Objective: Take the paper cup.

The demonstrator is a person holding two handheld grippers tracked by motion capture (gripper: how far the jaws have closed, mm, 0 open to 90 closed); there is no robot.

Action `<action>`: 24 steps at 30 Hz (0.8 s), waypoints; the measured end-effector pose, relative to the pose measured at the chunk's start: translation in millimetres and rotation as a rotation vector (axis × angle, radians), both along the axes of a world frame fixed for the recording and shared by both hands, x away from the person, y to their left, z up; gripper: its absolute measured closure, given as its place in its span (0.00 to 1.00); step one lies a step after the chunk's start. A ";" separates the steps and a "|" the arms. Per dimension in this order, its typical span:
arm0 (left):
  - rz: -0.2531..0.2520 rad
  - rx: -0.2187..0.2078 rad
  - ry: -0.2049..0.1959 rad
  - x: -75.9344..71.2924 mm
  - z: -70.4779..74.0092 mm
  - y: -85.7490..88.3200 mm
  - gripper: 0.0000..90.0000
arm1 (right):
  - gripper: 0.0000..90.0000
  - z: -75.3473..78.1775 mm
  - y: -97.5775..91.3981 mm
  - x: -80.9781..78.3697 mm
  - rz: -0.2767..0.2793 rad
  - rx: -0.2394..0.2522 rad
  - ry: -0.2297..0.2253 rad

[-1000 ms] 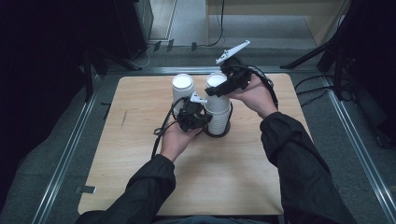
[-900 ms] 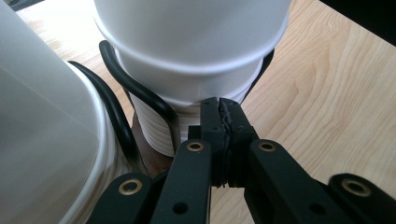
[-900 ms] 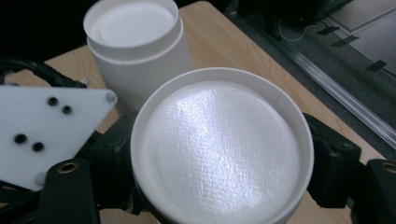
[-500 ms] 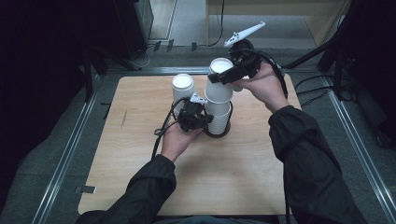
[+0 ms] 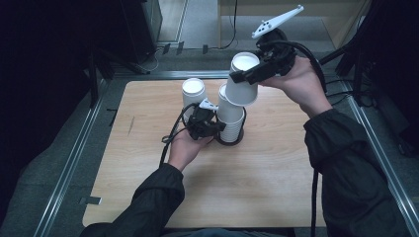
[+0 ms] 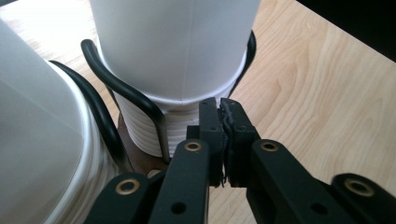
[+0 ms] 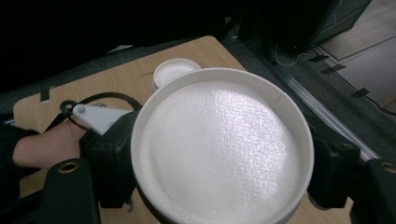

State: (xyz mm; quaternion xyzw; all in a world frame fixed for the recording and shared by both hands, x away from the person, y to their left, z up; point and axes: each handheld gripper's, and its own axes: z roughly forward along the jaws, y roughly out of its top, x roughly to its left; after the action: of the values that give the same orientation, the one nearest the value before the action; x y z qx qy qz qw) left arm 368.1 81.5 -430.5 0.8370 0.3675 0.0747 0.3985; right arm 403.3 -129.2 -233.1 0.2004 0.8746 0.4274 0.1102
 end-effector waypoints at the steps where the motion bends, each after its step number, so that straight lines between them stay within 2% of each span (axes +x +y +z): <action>1: -0.010 -0.013 -0.001 -1.5 1.1 0.9 0.95 | 0.28 -0.2 -3.8 -3.0 0.008 0.008 0.006; 3: -0.033 -0.014 -0.018 -4.9 3.8 3.0 0.94 | 0.28 -1.9 -11.1 -8.1 0.016 0.016 0.009; 6: -0.058 -0.027 -0.019 -9.6 7.7 5.4 0.91 | 0.28 -7.1 -19.9 -15.5 0.017 -0.001 0.005; 9: -0.094 -0.036 -0.024 -13.2 10.7 7.6 0.87 | 0.28 -15.2 -26.9 -20.5 0.018 -0.002 0.019; 12: -0.131 -0.051 -0.009 -15.9 12.1 11.3 0.82 | 0.28 -25.6 -33.4 -25.7 0.028 0.005 0.026; 16: -0.158 -0.017 0.013 -19.8 11.4 16.0 0.76 | 0.28 -40.1 -40.3 -33.0 0.039 0.013 0.035; 19: -0.175 -0.032 0.016 -22.6 9.7 19.2 0.70 | 0.28 -47.5 -42.5 -35.8 0.035 0.002 0.035; 21: -0.195 -0.053 0.012 -27.0 6.0 24.9 0.66 | 0.28 -59.7 -44.4 -41.7 0.038 -0.007 0.035; 24: -0.202 -0.047 0.003 -30.1 1.6 29.9 0.62 | 0.28 -72.8 -45.2 -46.7 0.041 -0.004 0.053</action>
State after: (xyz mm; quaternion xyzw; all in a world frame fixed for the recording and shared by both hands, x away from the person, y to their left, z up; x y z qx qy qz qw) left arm 338.0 111.3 -428.9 0.8602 0.2838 0.0241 0.4231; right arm 356.6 -174.4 -305.8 0.1935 0.8820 0.4224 0.0788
